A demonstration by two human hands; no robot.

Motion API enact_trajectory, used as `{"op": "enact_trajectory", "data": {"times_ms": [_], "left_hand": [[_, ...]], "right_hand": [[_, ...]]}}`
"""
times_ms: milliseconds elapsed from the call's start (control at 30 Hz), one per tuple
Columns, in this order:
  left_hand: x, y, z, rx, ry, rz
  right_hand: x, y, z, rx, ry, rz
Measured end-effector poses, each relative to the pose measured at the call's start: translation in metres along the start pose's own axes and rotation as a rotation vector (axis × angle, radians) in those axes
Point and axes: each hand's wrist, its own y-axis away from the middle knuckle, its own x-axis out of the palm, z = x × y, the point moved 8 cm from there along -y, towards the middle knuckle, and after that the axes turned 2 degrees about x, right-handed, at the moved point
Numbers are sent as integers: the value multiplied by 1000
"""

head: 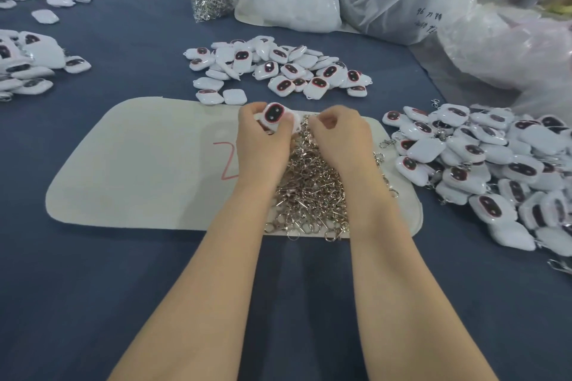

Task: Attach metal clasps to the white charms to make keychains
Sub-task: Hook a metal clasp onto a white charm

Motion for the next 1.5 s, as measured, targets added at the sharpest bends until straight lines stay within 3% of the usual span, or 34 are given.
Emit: {"op": "enact_trajectory", "data": {"times_ms": [100, 200, 367, 633, 933, 1233, 1400, 1500], "left_hand": [[-7, -3, 1, -35, 95, -44], [-13, -4, 4, -98, 270, -78], [-17, -8, 11, -156, 361, -108], [-15, -9, 12, -183, 399, -91], [-12, -10, 13, -164, 354, -67], [0, -9, 15, -191, 307, 69], [-1, -8, 10, -108, 61, 90], [0, -5, 5, -53, 28, 133]], "right_hand": [[15, 2, -12, 64, 227, 159], [23, 3, -4, 14, 254, 198], [22, 4, 2, -64, 138, 118], [7, -5, -7, 25, -249, 0], [3, 2, 1, 54, -641, 23], [10, 0, 4, 42, -810, 108], [14, 1, 6, 55, -865, 159], [15, 2, 9, 44, -877, 185]]}}
